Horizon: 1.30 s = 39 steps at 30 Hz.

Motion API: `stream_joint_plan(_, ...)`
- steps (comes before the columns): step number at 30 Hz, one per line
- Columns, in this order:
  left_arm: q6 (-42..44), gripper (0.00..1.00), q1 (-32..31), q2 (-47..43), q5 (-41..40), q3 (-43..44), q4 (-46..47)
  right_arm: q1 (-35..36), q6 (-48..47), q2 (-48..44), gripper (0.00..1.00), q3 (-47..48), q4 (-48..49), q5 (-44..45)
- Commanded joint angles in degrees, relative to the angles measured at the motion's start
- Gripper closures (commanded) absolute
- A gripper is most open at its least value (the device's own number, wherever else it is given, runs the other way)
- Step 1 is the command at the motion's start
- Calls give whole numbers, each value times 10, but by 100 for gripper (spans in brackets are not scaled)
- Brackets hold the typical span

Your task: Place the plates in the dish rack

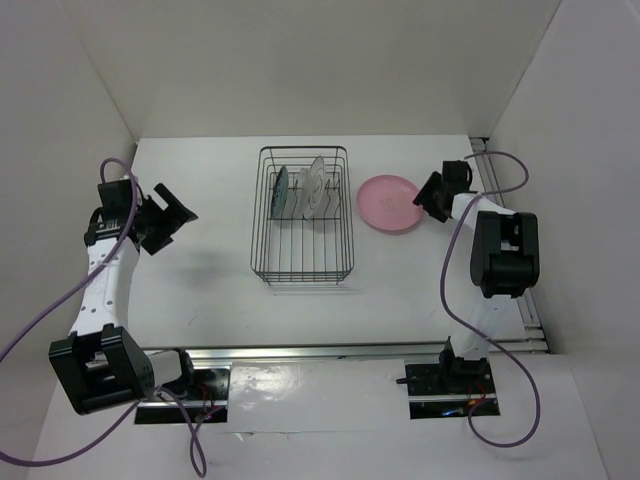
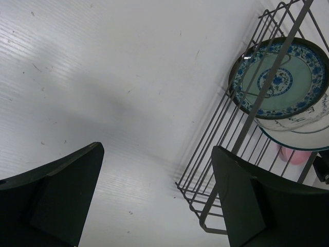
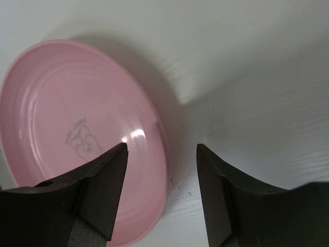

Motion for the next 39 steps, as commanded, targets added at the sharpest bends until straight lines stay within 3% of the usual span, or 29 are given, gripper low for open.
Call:
stream_joint_plan(1, -10, 0, 10, 16, 23, 22, 18, 18, -6, 12, 37, 30, -51, 61)
stream_joint_plan(3, -10, 0, 16, 16, 28, 22, 23, 18, -6, 24, 38, 30, -56, 62)
stream_joint_plan(6, -10, 0, 16, 16, 28, 22, 23, 18, -6, 40, 57, 35, -61, 68)
stream_joint_plan(8, -10, 0, 16, 16, 23, 22, 23, 18, -6, 48, 61, 41, -68, 68)
stream_joint_plan(12, -10, 0, 16, 16, 16, 22, 23, 23, 5, 48, 100, 47, -98, 94)
stream_joint_plan(18, -15, 0, 21, 26, 22, 22, 23, 65, 19, -16, 100, 90, -173, 244)
stream_joint_plan(22, -15, 0, 21, 26, 22, 22, 23, 111, 31, -74, 100, 175, -245, 366)
stream_joint_plan(30, -15, 0, 21, 16, 22, 17, 23, 221, -12, -92, 100, 362, -365, 658)
stream_joint_plan(39, -15, 0, 21, 4, 22, 17, 23, 349, -56, -65, 100, 438, -411, 781)
